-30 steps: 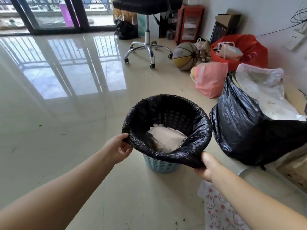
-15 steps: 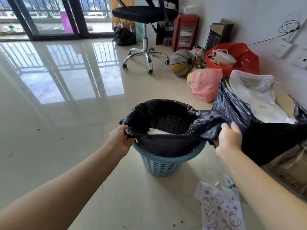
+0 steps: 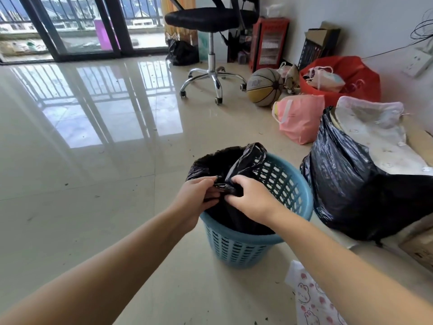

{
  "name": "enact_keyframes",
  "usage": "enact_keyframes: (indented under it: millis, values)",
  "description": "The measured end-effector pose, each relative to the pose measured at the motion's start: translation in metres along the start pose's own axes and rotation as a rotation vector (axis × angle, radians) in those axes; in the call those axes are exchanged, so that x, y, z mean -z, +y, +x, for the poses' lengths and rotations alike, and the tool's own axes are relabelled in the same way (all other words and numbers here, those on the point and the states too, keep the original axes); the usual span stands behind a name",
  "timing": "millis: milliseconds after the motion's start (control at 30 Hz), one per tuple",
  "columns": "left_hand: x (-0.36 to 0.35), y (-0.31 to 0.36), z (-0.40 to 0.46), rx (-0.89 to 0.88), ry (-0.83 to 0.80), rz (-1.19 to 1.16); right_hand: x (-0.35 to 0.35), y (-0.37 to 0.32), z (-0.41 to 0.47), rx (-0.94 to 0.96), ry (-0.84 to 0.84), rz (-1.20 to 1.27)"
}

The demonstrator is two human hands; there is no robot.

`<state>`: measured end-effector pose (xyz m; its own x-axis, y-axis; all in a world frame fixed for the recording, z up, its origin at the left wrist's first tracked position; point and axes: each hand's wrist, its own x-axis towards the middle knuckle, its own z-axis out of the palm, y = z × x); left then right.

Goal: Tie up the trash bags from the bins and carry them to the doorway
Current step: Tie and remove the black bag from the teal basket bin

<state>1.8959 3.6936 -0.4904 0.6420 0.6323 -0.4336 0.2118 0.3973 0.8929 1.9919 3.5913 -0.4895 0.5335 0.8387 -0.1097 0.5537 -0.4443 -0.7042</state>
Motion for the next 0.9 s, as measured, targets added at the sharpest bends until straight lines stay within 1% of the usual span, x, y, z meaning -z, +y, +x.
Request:
enact_keyframes:
  millis: [133,167,233,333,467,500,567,633,667,733,767,833,900]
  values:
    - [0.011,-0.003,0.002,0.251,-0.11,-0.023,-0.005,0.019,0.004,-0.033,0.183,-0.026]
    - [0.013,-0.003,0.003,0.289,-0.118,-0.042,-0.006,0.023,0.005,-0.057,0.224,0.011]
    - [0.014,-0.003,0.005,0.336,-0.078,-0.117,-0.005,0.027,0.007,-0.115,0.262,0.118]
    - [0.012,0.0,0.009,0.323,0.06,-0.329,-0.004,0.03,0.005,-0.108,0.233,0.277]
    - [0.022,0.008,0.018,0.149,0.252,-0.589,-0.001,0.029,-0.004,-0.112,0.135,0.434]
    - [0.027,0.01,0.022,0.111,0.28,-0.64,0.0,0.031,-0.005,-0.112,0.116,0.451]
    - [0.036,0.013,0.028,0.098,0.285,-0.728,0.0,0.034,-0.007,-0.126,0.122,0.444]
    - [0.041,0.014,0.03,0.144,0.237,-0.796,0.0,0.041,-0.005,-0.144,0.205,0.424]
    - [0.041,0.014,0.029,0.176,0.193,-0.832,0.001,0.044,-0.002,-0.19,0.265,0.437]
    - [0.039,0.016,0.025,0.238,0.094,-0.858,0.003,0.055,0.007,-0.295,0.372,0.549]
    - [0.036,0.017,0.021,0.255,0.043,-0.828,0.004,0.06,0.011,-0.339,0.395,0.652]
    - [0.026,0.019,0.012,0.264,-0.086,-0.687,0.005,0.064,0.016,-0.444,0.371,0.814]
    - [0.012,0.019,0.001,0.244,-0.199,-0.477,0.004,0.062,0.019,-0.499,0.365,0.818]
